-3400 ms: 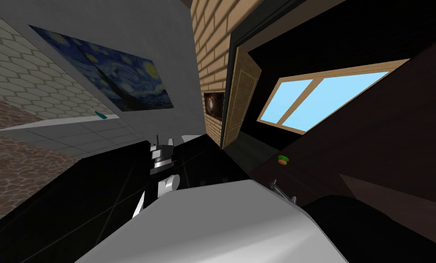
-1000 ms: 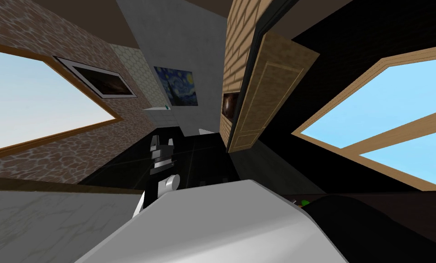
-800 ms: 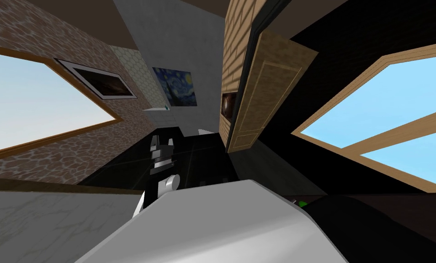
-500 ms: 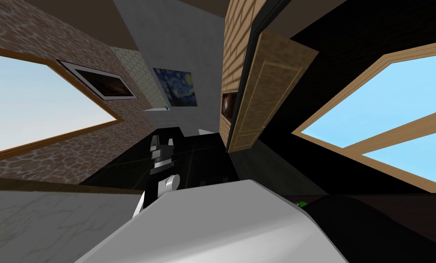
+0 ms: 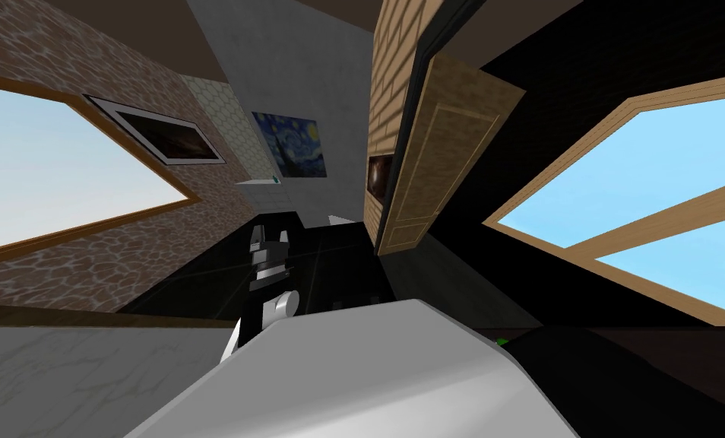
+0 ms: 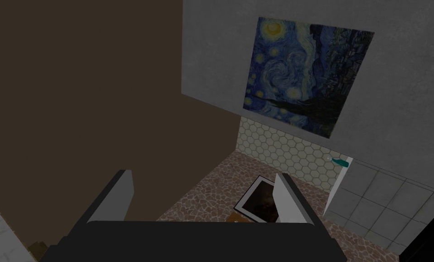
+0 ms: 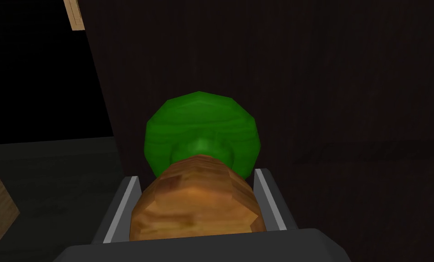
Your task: Push the door open
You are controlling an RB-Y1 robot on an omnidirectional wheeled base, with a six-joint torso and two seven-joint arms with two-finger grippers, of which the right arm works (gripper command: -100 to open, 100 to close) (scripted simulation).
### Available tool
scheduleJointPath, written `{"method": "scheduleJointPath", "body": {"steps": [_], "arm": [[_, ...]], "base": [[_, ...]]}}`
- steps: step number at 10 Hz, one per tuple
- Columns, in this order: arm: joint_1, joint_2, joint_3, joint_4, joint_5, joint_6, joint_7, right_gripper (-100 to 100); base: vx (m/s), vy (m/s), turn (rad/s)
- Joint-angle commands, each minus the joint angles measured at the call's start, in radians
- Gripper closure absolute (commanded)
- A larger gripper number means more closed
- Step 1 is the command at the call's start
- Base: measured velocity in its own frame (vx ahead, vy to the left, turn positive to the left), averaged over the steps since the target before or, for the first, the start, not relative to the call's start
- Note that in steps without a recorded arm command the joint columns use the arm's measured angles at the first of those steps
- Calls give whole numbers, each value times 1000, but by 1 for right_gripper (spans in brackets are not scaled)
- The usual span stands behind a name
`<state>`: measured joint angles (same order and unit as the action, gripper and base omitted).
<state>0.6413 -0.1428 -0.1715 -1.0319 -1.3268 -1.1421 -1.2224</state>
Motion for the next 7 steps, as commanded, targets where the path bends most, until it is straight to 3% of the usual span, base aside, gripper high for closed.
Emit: {"method": "scheduleJointPath", "body": {"steps": [1,7], "arm": [[-2,-6,-16,15,-14,-13,-5,100],[7,7,-50,32,-69,-28,-3,100]], "base": [[80,-156,-29],[69,-176,-31]]}}
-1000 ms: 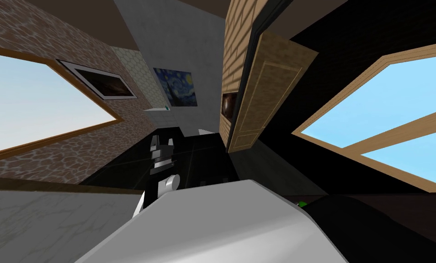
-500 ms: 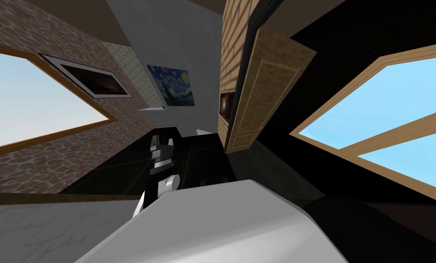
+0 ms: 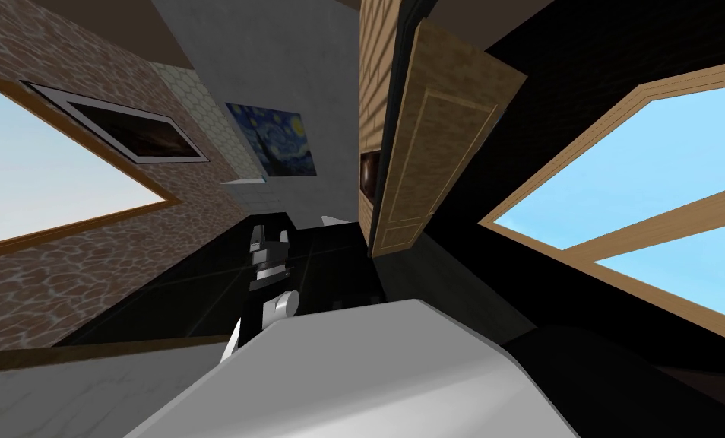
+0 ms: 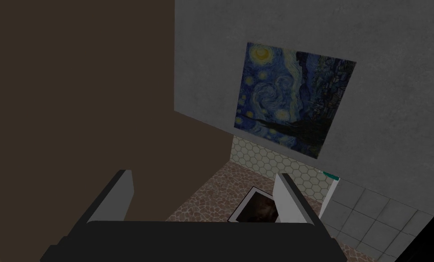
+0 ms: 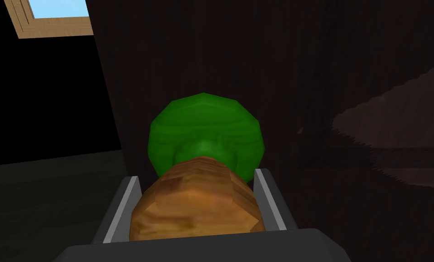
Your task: Push the door open
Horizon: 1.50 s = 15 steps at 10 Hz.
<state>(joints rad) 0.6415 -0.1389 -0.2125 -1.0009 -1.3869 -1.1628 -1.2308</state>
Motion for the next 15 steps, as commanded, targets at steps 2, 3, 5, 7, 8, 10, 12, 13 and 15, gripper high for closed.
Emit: {"method": "scheduleJointPath", "body": {"steps": [2,3,5,7,8,10,12,13,15], "arm": [[11,9,-24,9,-33,-14,6,100],[12,11,-28,11,-39,-16,6,100],[16,17,-43,19,-64,-23,7,100],[20,23,-58,27,-88,-29,8,100],[22,27,-66,30,-100,-33,8,100],[26,33,-80,38,-122,-39,9,100],[29,39,-92,44,-143,-45,10,100],[31,43,-101,49,-157,-49,10,100],[34,49,-112,54,-175,-54,11,100]], "base": [[71,-160,-32],[80,-180,-54],[80,-196,-42],[100,-183,-49],[102,-174,-70],[101,-202,-54],[87,-197,-47],[78,-211,-49],[95,-197,-52]]}}
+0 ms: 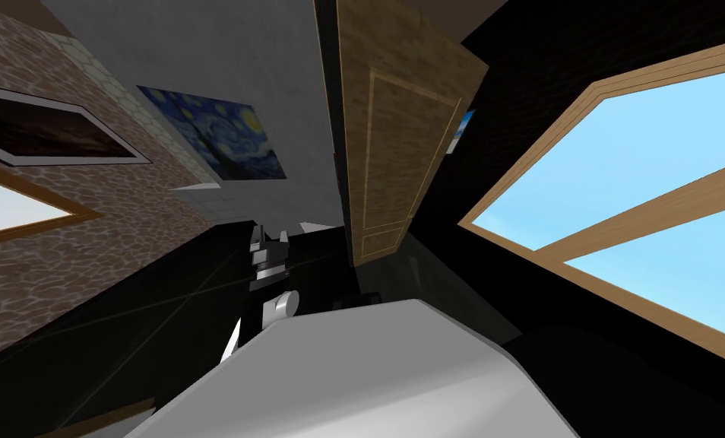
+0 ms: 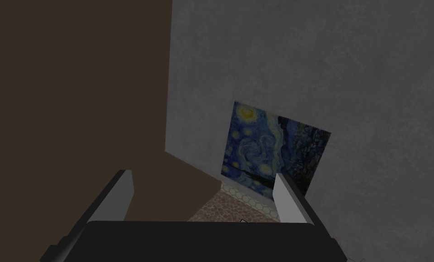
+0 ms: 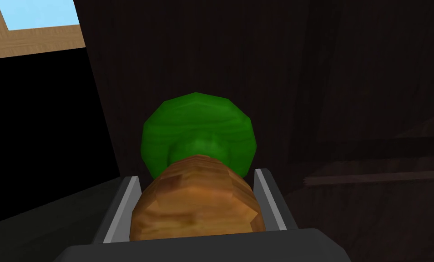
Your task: Push the door open
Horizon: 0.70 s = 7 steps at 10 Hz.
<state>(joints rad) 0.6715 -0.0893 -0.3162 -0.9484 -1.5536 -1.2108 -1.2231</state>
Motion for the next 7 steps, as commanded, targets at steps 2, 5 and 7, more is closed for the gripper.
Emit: {"method": "scheduleJointPath", "body": {"steps": [2,5,7], "arm": [[3,4,-7,3,-11,-3,2,100],[8,3,-24,13,-44,-13,3,100],[11,6,-35,20,-66,-19,5,100]], "base": [[63,-143,-38],[24,-153,-38],[26,-194,-46]]}}
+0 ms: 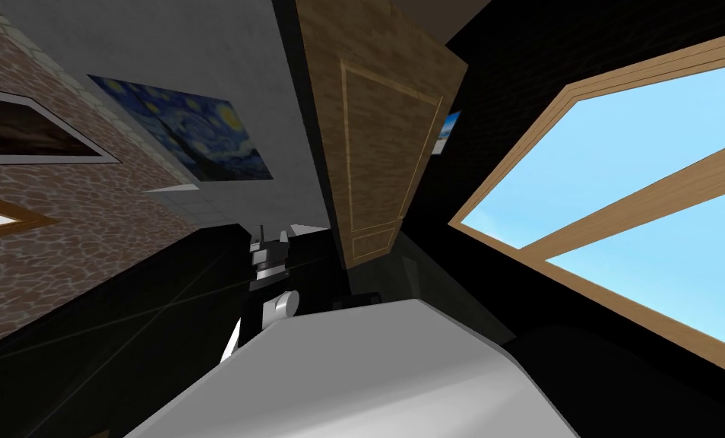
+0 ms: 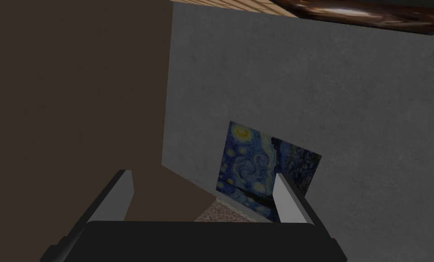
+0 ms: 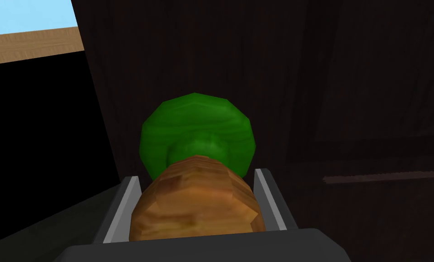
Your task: Push the door open
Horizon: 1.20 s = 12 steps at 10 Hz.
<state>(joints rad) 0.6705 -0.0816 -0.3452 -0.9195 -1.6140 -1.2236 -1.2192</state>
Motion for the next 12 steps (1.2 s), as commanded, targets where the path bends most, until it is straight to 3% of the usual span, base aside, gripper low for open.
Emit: {"method": "scheduleJointPath", "body": {"steps": [1,6,7,12], "arm": [[13,1,-12,-6,-17,-10,2,100],[18,21,-37,10,-70,-24,5,100],[17,21,-31,8,-63,-19,2,100],[23,22,-56,24,-119,-36,6,100]], "base": [[-4,-200,-25],[28,-206,-45],[10,-78,-15],[-9,-179,-45]]}}
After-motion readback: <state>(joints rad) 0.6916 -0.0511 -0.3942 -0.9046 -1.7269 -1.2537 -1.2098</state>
